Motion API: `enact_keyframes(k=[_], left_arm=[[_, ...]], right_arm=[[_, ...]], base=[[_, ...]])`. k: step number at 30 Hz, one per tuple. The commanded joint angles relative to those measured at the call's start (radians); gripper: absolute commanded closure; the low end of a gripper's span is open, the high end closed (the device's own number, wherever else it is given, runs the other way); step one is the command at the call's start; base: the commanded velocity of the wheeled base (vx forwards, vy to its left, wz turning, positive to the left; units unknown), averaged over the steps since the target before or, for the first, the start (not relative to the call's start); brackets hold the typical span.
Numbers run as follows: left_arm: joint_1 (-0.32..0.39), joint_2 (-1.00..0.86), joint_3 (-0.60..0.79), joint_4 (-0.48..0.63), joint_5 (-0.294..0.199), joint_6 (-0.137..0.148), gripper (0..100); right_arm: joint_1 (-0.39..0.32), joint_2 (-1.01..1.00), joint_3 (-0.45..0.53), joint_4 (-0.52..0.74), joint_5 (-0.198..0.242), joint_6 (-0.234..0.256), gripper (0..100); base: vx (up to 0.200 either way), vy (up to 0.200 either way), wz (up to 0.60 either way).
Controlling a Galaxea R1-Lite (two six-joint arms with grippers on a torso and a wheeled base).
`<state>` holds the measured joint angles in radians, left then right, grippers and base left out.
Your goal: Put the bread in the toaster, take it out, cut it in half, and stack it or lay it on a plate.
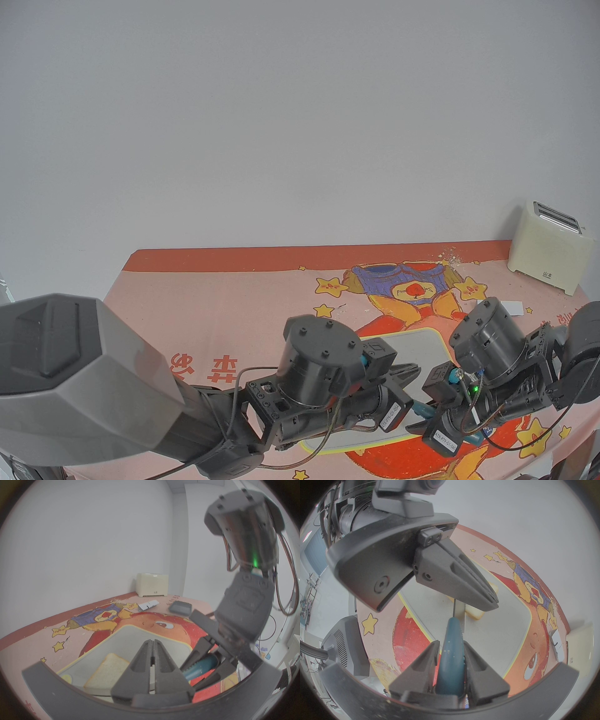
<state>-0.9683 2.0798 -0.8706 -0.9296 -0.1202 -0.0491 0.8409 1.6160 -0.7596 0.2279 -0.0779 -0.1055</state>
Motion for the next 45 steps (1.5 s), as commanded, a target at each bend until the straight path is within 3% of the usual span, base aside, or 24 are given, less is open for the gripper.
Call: enact_keyframes(k=[1, 8, 11, 18, 23, 45], left_arm=[[0.003, -0.01, -0.011, -0.014, 0.001, -0.014, 100], [0.014, -0.015, 0.016, -0.057, 0.002, -0.023, 100], [0.022, -0.014, 0.028, -0.069, 0.002, -0.024, 100], [0.022, -0.015, 0.051, -0.094, 0.002, -0.024, 100], [0.023, -0.009, 0.079, -0.143, 0.005, -0.024, 100], [0.02, 0.031, 0.039, -0.146, 0.002, -0.024, 100]], right_arm=[[0.0, -0.004, -0.004, 0.001, 0.0, 0.009, 100], [0.003, -0.01, -0.006, 0.002, 0.007, 0.072, 100], [0.003, -0.021, -0.006, 0.001, 0.036, 0.112, 100], [0.004, -0.014, -0.033, 0.002, 0.075, 0.241, 100], [0.004, -0.018, -0.001, 0.001, 0.092, 0.244, 100], [-0.009, -0.01, 0.0, -0.047, 0.11, 0.244, 100]], base=[[0.0, 0.0, 0.0], [0.0, 0.0, 0.0], [0.0, 0.0, 0.0], [0.0, 0.0, 0.0], [0.0, 0.0, 0.0], [0.0, 0.0, 0.0]])
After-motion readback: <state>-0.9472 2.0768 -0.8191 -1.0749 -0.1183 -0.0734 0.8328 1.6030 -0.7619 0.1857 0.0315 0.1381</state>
